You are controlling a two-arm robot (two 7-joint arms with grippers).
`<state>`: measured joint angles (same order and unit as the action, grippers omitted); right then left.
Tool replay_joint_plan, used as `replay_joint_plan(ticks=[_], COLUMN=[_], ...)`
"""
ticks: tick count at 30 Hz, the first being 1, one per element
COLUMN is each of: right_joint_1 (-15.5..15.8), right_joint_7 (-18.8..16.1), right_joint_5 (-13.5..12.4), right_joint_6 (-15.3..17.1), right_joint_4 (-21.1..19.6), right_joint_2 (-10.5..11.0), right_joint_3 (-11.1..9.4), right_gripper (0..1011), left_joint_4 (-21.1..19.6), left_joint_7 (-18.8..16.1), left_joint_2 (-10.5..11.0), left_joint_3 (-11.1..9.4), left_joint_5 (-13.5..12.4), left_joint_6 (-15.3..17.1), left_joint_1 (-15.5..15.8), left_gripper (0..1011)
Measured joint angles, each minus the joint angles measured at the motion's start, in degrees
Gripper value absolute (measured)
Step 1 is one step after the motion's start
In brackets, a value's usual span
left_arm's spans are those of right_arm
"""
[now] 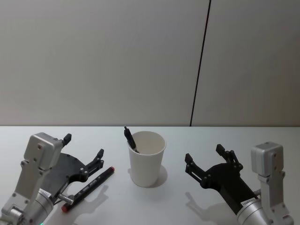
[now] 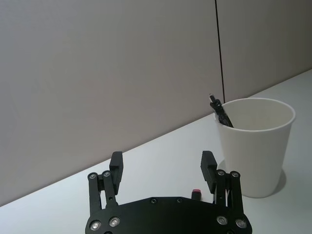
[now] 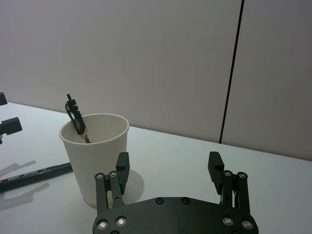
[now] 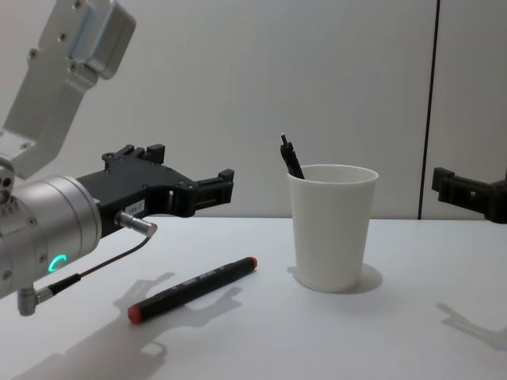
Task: Place the pen into the pen holder.
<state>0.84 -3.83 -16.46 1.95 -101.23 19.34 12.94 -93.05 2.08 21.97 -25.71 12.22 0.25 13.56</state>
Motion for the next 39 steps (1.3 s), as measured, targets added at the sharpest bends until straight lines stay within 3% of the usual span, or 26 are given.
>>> replay_joint_plan(ticks=[17,28,39], right_joint_1=[0.0,0.0,0.0], right_joint_7=[0.0,0.0,0.0], right_joint_5=[0.0,0.0,0.0], right_joint_6=[0.0,0.0,0.0], right_joint_4=[0.0,0.0,0.0], right_joint_2=[0.0,0.0,0.0], right_joint_3=[0.0,0.0,0.0], right_gripper=[1001,1001,1001], left_joint_4=[-0.6,-1.1,-0.2], left_joint_7=[9.2,15.5,20.4], left_joint_2=[2.8,6.0,8.5], left_joint_3=[2.3,4.2,4.6], left_joint_5=[6.9,11.5,14.7], left_joint_6=[-0.7,3.0,8.3], left_joint_1=[-1.1,-1.4,0.2], left_gripper=[1003,1003,1003])
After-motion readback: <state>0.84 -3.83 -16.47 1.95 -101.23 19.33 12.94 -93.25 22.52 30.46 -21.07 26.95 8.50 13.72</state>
